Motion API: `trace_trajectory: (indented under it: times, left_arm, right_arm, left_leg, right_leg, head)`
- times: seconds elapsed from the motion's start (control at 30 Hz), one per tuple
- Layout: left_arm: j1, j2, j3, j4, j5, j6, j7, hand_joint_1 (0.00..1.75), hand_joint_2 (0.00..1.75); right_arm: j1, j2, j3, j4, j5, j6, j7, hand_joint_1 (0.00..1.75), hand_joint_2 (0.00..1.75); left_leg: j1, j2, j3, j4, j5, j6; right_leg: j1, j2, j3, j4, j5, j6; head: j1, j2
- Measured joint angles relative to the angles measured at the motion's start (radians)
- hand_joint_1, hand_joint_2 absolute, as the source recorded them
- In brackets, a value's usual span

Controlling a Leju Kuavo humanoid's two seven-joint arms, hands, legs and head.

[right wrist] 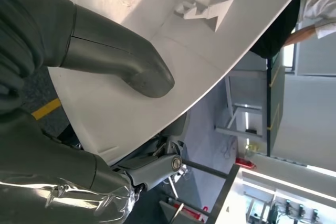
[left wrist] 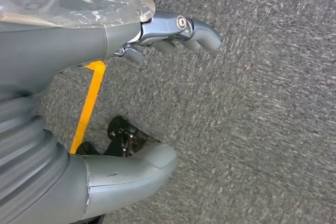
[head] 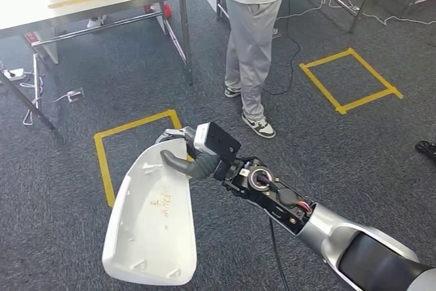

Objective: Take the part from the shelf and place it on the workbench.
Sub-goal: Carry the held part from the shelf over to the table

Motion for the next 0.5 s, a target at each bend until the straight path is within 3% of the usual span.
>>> trace_trajectory:
  times: [0.07, 0.13, 0.17, 0.2, 0.23, 0.3, 0.33, 0.37, 0.5]
  left_arm:
    - [0.000, -0.001, 0.000, 0.000, 0.001, 0.000, 0.000, 0.00, 1.75]
    - [0.001, -0.001, 0.000, 0.000, 0.002, 0.000, -0.001, 0.00, 1.75]
    - [0.002, -0.002, 0.000, 0.000, 0.002, 0.000, -0.001, 0.00, 1.75]
    - [0.004, -0.002, 0.000, 0.000, 0.003, 0.000, -0.001, 0.00, 1.75]
    - [0.005, -0.002, 0.000, 0.000, 0.003, 0.000, -0.001, 0.00, 1.75]
    - [0.006, -0.004, 0.000, 0.000, 0.003, 0.000, -0.001, 0.00, 1.75]
    - [0.006, -0.005, 0.000, 0.000, 0.003, 0.000, -0.001, 0.00, 1.75]
    - [0.005, -0.006, 0.000, 0.000, 0.003, 0.000, -0.001, 0.00, 1.75]
    - [0.004, -0.005, 0.000, 0.000, 0.003, 0.000, -0.001, 0.00, 1.75]
  right_arm:
    - [-0.004, 0.000, 0.000, -0.001, 0.000, 0.001, 0.001, 1.75, 1.75]
    - [-0.002, 0.000, 0.000, -0.001, 0.000, 0.001, 0.003, 1.75, 1.75]
    - [0.000, 0.000, 0.000, -0.001, 0.000, 0.001, 0.004, 1.75, 1.75]
    - [0.002, 0.000, 0.000, 0.000, 0.000, 0.001, 0.005, 1.75, 1.75]
    - [0.003, 0.000, 0.001, 0.000, -0.001, 0.001, 0.006, 1.75, 1.75]
    - [0.001, 0.000, 0.001, 0.000, -0.001, 0.001, 0.006, 1.75, 1.75]
    - [-0.001, 0.000, 0.001, 0.000, -0.001, 0.001, 0.006, 1.75, 1.75]
    - [-0.002, 0.000, 0.001, 0.000, -0.001, 0.001, 0.006, 1.75, 1.75]
    - [-0.003, 0.000, 0.000, 0.000, -0.001, 0.000, 0.006, 1.75, 1.75]
  left_leg:
    - [0.005, 0.000, 0.020, -0.010, -0.008, 0.008]
    - [0.005, -0.001, 0.033, -0.011, -0.020, 0.013]
    - [0.005, -0.001, 0.041, -0.010, -0.026, 0.013]
    - [0.005, -0.002, 0.049, -0.010, -0.032, 0.012]
    - [0.005, -0.004, 0.060, -0.010, -0.040, 0.011]
    - [0.004, -0.005, 0.080, -0.008, -0.056, 0.005]
    - [0.003, -0.006, 0.085, -0.006, -0.062, 0.001]
    - [0.001, -0.006, 0.084, -0.004, -0.066, -0.003]
    - [-0.001, -0.004, 0.073, 0.008, -0.077, -0.022]
  right_leg:
    - [-0.001, -0.003, -0.045, 0.094, -0.042, 0.007]
    - [-0.002, -0.003, -0.130, 0.240, -0.085, 0.012]
    - [-0.003, -0.003, -0.164, 0.285, -0.086, 0.014]
    - [-0.004, -0.003, -0.179, 0.288, -0.064, 0.015]
    - [-0.004, -0.003, -0.175, 0.249, -0.021, 0.015]
    - [-0.003, -0.003, -0.132, 0.113, 0.077, 0.008]
    - [-0.001, -0.003, -0.109, 0.055, 0.105, 0.003]
    - [0.001, -0.003, -0.094, 0.020, 0.112, -0.003]
    - [-0.003, -0.001, -0.074, -0.015, 0.097, -0.020]
  head:
    - [0.005, 0.000]
    - [0.009, 0.000]
    - [0.011, 0.000]
    - [0.013, 0.000]
    - [0.016, 0.000]
    - [0.019, 0.000]
    - [0.018, 0.000]
    - [0.017, 0.000]
    - [0.016, 0.000]
